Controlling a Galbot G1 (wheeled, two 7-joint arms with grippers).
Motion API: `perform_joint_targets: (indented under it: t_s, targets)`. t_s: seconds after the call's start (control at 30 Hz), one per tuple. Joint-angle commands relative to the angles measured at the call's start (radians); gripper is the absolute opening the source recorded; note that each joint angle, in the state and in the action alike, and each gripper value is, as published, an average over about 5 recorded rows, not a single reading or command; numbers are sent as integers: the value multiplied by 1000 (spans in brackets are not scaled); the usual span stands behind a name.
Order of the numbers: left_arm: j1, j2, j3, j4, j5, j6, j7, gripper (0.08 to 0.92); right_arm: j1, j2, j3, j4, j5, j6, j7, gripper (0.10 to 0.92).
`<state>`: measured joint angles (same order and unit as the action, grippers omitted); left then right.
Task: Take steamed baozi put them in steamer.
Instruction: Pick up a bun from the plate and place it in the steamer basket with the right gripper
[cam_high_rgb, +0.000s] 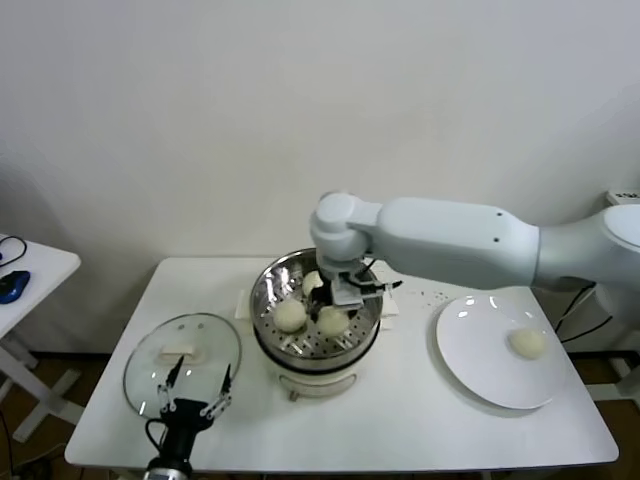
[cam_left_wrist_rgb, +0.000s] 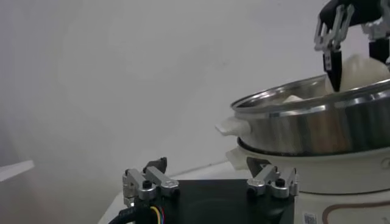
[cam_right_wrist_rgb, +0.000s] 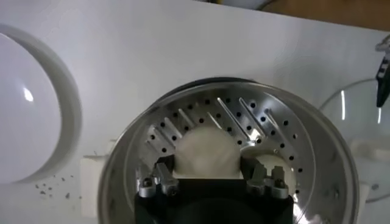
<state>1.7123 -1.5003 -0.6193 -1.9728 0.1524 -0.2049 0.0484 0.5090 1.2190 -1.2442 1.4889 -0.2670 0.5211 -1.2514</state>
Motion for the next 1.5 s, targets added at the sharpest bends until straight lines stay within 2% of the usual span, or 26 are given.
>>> perform_joint_targets:
  t_s: [0.03,1.37,1.5]
  targets:
    - [-4,0,-1,2,0,3,1,823,-74,65,10,-27,-72,26,5,696]
    - [-13,-1,-5,1,2,7,0,823,-91,26,17,4,-102,40,12,721]
    - [-13,-1,-6,-3,1,7,0,823,-90,26,22,5,-114,55,21,764]
